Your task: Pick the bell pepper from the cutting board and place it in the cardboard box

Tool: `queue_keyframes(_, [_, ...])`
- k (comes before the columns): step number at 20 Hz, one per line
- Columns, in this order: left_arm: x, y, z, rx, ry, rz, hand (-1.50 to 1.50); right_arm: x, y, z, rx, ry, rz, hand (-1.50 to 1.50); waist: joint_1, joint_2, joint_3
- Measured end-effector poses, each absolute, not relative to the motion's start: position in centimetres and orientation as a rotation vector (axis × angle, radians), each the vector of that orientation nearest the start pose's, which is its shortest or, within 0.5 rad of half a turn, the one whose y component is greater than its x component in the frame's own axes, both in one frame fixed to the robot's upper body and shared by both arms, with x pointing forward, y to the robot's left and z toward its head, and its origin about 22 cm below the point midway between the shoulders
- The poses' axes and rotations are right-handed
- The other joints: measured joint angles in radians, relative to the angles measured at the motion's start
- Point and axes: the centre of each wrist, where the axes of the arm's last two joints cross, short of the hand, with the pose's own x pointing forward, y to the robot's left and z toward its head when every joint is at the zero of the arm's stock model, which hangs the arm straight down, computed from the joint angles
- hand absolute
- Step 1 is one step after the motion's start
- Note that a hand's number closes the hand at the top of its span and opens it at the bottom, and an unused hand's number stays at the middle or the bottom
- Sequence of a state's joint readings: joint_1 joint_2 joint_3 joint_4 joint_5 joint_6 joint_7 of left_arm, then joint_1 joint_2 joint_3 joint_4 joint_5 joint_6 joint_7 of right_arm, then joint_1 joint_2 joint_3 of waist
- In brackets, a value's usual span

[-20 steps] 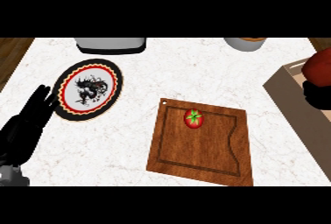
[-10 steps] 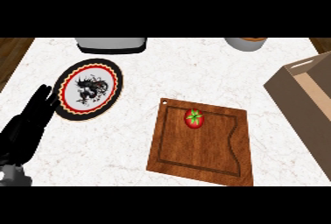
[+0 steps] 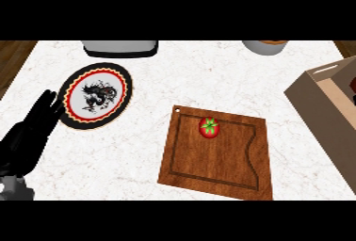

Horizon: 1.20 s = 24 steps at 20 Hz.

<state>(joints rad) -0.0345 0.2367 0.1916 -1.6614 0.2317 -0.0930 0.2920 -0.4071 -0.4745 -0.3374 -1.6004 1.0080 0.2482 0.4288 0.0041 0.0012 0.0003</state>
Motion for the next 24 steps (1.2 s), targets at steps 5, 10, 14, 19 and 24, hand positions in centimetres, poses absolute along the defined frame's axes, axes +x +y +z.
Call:
queue_keyframes(5, [25.0,31.9,5.5,0.057,-1.438,0.046,0.00,30.4,-37.6,15.1,-1.297,-0.986,0.517,-1.50,-0.003,0.000,0.000])
queue_keyframes(10, [24.8,32.2,5.3,0.067,-1.441,0.042,0.00,30.2,-39.9,13.1,-1.212,-0.962,0.499,-1.50,-0.002,-0.006,-0.007])
queue_keyframes(14, [24.5,32.4,4.8,0.057,-1.442,0.050,0.00,29.2,-39.9,11.9,-1.176,-1.069,0.459,-1.50,-0.005,-0.007,-0.007])
queue_keyframes(19, [24.4,31.8,4.6,0.055,-1.436,0.056,0.00,28.7,-40.2,12.5,-1.144,-1.263,0.181,-1.50,-0.011,-0.006,-0.002])
queue_keyframes(24, [24.3,32.0,5.0,0.065,-1.438,0.058,0.00,27.1,-42.1,13.4,-1.099,-1.380,-0.082,-1.50,-0.012,-0.005,0.000])
